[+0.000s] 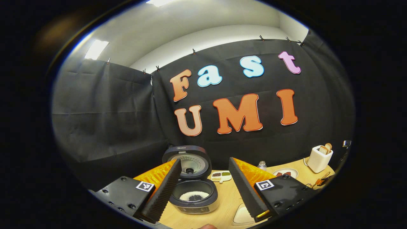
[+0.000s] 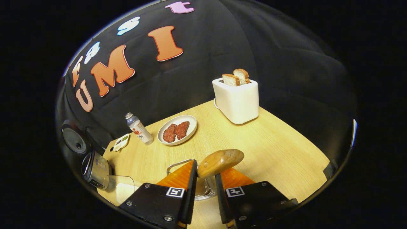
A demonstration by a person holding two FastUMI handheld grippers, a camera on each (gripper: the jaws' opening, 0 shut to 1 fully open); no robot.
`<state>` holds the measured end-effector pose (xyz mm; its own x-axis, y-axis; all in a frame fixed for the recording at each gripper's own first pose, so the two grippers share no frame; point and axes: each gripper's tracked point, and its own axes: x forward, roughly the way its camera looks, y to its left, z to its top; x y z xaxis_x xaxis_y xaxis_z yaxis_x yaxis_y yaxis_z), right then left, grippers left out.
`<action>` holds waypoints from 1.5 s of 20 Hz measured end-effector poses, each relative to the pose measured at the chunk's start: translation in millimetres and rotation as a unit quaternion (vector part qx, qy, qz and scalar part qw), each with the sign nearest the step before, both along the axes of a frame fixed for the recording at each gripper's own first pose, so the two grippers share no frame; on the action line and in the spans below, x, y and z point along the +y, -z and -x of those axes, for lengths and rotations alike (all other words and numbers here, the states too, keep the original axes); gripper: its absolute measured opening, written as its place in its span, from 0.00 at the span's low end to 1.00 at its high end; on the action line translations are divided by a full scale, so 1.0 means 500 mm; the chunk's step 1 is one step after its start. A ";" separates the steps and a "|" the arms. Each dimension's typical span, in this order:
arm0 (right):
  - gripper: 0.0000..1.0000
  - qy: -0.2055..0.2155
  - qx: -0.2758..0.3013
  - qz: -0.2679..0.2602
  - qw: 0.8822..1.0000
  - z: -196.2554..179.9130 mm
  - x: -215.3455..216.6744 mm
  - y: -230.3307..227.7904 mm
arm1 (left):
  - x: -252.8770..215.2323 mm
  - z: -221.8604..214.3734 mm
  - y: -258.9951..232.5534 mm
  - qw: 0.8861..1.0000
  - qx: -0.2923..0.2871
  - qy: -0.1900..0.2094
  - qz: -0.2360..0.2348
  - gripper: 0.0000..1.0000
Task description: Close the left gripper, press the button to open the rice cooker; take a wooden spoon from the chopstick holder with the right hand, scoop a spoonful of rice and pour it into the rice cooker, then put the wooden spoon back into the chopstick holder.
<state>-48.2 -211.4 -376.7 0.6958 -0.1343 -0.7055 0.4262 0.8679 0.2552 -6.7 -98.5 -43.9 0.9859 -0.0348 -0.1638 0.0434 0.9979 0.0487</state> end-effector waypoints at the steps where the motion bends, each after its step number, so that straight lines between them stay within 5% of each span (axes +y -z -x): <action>1: 0.32 0.002 -0.002 -0.006 1.000 -0.008 0.001 0.004 | 0.000 0.002 0.002 1.000 0.002 0.001 0.000 0.97; 6: 0.29 -0.006 0.000 -0.028 1.000 -0.038 0.010 0.027 | 0.013 0.008 -0.002 1.000 0.000 0.003 -0.009 0.97; 7: 0.19 0.001 -0.007 -0.030 1.000 -0.048 0.006 0.023 | 0.017 0.008 -0.003 1.000 0.000 0.001 -0.010 0.97; 9: 0.25 0.010 -0.012 -0.036 0.999 -0.058 0.000 0.025 | 0.022 0.012 0.001 1.000 0.002 -0.001 -0.011 0.98; 10: 0.18 0.012 -0.011 -0.039 0.999 -0.056 0.002 0.023 | 0.026 0.014 0.004 1.000 0.003 -0.002 -0.012 0.99; 15: 0.12 -0.011 0.001 -0.007 1.000 -0.044 0.019 0.000 | 0.040 0.010 0.021 1.000 0.010 -0.008 -0.004 1.00; 22: 0.11 0.003 -0.033 0.025 0.999 -0.054 0.020 -0.139 | 0.068 -0.028 0.024 1.000 -0.005 -0.002 0.013 0.97; 30: 0.10 -0.051 -0.059 0.023 0.997 -0.060 0.167 -0.241 | 0.139 -0.077 0.064 0.999 -0.005 0.000 0.038 0.99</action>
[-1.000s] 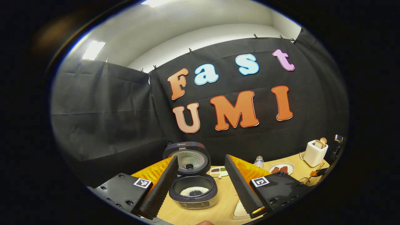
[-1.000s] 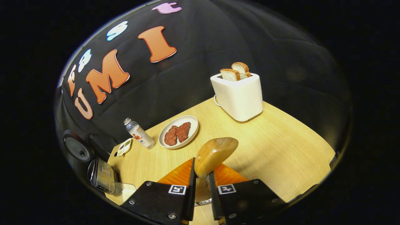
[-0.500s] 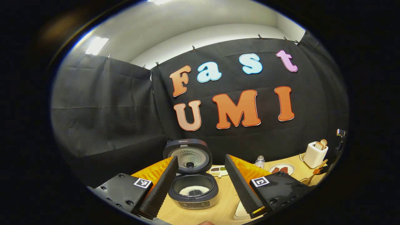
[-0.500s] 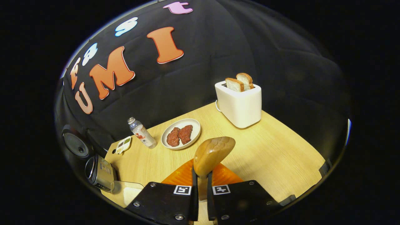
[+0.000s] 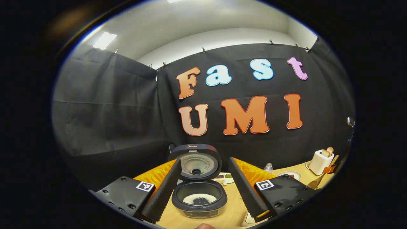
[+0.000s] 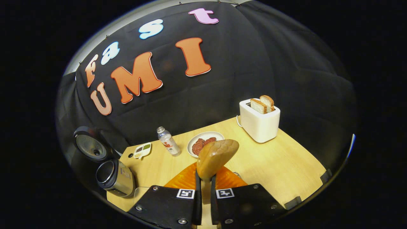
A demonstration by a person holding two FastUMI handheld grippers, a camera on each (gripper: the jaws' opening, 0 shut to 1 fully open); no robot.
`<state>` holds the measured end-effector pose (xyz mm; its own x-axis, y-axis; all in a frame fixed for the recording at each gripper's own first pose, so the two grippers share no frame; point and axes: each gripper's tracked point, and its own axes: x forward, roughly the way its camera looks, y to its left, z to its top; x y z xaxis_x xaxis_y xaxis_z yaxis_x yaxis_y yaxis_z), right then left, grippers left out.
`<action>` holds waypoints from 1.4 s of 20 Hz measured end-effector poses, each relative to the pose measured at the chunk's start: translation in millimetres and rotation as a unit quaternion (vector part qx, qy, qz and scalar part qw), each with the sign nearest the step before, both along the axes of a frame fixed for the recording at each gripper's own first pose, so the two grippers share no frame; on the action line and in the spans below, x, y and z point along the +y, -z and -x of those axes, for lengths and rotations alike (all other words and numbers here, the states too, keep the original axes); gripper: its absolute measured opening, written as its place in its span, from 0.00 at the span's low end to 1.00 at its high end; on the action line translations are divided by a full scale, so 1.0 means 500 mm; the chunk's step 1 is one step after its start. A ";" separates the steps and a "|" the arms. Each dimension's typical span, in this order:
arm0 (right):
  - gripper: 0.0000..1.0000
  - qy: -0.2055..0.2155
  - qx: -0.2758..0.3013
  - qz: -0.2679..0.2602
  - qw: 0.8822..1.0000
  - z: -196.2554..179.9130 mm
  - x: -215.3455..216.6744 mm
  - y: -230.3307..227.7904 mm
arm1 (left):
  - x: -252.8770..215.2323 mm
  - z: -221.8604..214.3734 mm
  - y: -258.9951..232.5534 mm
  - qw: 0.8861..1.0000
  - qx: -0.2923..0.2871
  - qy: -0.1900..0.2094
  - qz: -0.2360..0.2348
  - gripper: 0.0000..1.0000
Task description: Close the left gripper, press the button to open the rice cooker; take a wooden spoon from the chopstick holder with the right hand, scoop a spoonful of rice and pour it into the rice cooker, then put the wooden spoon back into the chopstick holder.
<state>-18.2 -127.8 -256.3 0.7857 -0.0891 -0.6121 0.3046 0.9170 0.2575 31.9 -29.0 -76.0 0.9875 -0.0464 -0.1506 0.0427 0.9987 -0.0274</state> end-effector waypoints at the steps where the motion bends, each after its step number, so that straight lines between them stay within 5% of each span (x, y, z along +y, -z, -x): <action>1: 0.10 -0.008 -0.001 -0.004 1.000 -0.003 0.027 -0.006 | 0.012 -0.008 0.007 1.000 0.003 -0.001 0.002 0.99; 7: 0.10 -0.099 0.021 0.001 0.995 0.015 0.209 0.016 | 0.065 -0.046 0.059 1.000 0.023 0.001 0.011 1.00; 14: 0.11 -0.153 0.049 0.125 0.979 0.019 0.256 0.103 | 0.081 -0.057 0.103 0.999 0.046 0.023 0.004 1.00; 22: 0.10 -0.176 0.024 0.227 0.958 0.006 0.283 0.169 | 0.125 -0.056 0.117 0.998 0.053 0.010 -0.019 0.97; 28: 0.06 -0.147 0.010 0.217 0.965 0.034 0.321 0.200 | 0.151 -0.061 0.134 0.997 0.066 0.001 -0.030 1.00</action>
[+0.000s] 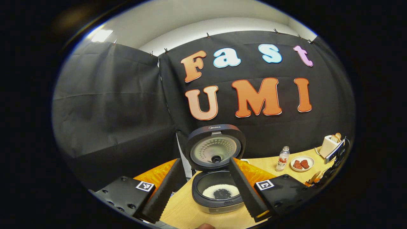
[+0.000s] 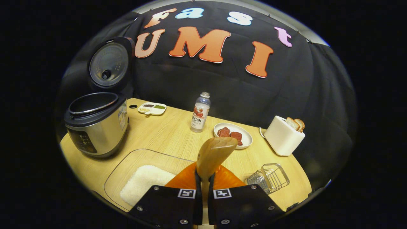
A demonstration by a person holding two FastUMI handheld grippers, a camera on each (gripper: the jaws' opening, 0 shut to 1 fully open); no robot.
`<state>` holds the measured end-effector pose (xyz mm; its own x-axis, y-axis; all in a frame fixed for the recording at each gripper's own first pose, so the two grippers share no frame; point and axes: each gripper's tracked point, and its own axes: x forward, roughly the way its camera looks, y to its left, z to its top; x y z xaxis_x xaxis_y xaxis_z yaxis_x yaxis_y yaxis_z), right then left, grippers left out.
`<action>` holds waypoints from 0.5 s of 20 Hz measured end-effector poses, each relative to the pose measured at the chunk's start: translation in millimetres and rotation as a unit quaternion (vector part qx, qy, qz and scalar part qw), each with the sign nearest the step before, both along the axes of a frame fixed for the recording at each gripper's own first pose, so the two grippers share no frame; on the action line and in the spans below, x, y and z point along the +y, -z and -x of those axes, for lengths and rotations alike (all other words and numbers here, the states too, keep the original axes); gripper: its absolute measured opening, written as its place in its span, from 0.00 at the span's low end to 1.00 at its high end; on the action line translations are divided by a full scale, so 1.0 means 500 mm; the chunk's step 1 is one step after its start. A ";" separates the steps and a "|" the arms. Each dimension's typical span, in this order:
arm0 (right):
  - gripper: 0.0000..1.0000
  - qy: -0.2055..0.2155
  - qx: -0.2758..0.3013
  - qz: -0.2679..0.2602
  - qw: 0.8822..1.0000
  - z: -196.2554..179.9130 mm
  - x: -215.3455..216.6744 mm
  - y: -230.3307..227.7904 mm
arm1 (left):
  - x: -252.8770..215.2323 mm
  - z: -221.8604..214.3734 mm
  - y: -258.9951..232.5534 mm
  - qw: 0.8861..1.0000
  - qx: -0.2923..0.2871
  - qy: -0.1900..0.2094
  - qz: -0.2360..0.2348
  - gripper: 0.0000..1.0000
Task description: Close the left gripper, press the button to open the rice cooker; take a wooden spoon from the chopstick holder with the right hand, scoop a spoonful of rice and pour it into the rice cooker, then put the wooden spoon back into the chopstick holder.
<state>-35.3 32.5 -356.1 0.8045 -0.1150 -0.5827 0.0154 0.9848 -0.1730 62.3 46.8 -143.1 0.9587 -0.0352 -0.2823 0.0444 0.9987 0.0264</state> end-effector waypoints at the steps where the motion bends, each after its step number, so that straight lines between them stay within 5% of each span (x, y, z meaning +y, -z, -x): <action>1: 0.06 0.001 -0.003 -0.009 1.000 -0.002 0.017 -0.004 | 0.002 0.000 0.003 1.000 0.002 0.001 -0.002 1.00; 6: 0.06 0.006 0.017 -0.068 0.997 0.001 0.086 -0.002 | 0.018 -0.001 0.013 1.000 0.008 0.000 -0.003 0.97; 10: 0.06 0.077 0.050 -0.148 0.985 -0.006 0.065 0.011 | 0.042 -0.003 0.022 1.000 0.012 -0.005 -0.003 1.00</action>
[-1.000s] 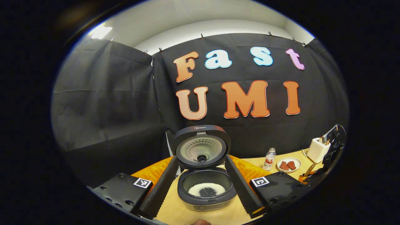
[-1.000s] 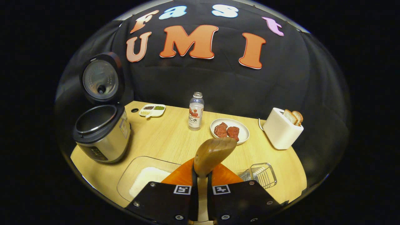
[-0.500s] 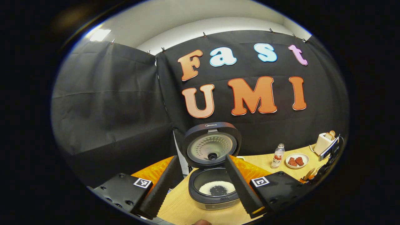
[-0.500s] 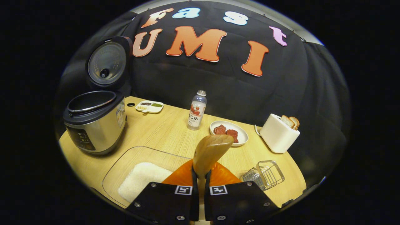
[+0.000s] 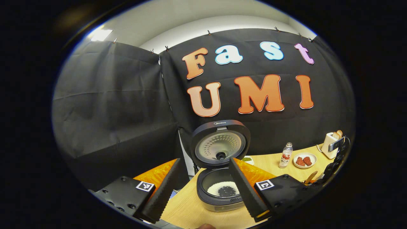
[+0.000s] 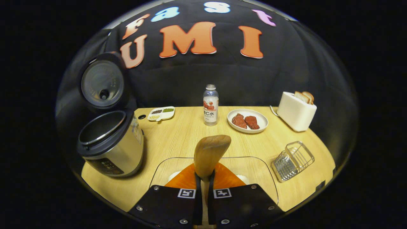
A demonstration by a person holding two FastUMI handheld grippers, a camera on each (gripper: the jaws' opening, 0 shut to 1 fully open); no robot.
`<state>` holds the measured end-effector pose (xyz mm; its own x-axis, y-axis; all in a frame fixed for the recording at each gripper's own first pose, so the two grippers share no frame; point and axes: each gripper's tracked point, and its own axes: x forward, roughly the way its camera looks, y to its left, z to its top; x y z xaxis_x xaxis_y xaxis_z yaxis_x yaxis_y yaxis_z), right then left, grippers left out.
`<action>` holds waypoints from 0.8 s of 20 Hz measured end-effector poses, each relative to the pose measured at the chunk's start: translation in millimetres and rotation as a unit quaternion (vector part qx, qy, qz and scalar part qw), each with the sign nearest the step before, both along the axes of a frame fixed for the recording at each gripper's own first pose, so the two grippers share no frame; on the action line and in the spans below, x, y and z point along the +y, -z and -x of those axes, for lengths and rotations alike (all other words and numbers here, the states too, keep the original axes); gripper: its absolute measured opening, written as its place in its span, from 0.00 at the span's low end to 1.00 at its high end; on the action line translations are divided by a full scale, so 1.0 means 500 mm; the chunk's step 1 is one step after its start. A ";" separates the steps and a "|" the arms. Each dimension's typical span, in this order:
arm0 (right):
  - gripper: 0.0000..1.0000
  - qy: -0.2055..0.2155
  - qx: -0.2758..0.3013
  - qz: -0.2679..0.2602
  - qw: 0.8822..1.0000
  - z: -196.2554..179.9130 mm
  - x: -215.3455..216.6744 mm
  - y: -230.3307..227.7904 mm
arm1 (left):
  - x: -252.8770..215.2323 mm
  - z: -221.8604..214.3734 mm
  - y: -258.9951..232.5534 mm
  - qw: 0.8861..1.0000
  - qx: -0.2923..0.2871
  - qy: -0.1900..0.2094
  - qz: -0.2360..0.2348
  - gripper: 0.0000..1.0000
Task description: Close the left gripper, press the button to open the rice cooker; take a wooden spoon from the chopstick holder with the right hand, scoop a spoonful of rice and pour it into the rice cooker, then put the wooden spoon back into the chopstick holder.
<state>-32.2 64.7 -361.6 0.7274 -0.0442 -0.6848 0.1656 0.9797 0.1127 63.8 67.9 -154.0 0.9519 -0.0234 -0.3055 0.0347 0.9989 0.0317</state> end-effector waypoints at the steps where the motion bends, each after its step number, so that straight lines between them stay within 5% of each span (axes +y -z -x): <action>1: 0.06 0.022 0.010 -0.025 0.999 -0.004 -0.008 0.006 | 0.005 -0.001 0.003 1.000 0.001 -0.001 0.002 1.00; 5: 0.06 0.090 0.050 -0.106 0.989 -0.009 -0.023 0.023 | 0.017 -0.008 0.020 1.000 0.009 -0.008 0.005 1.00; 16: 0.06 0.069 0.065 -0.195 0.976 0.000 0.051 -0.002 | 0.037 0.013 0.015 1.000 0.006 -0.012 0.003 0.97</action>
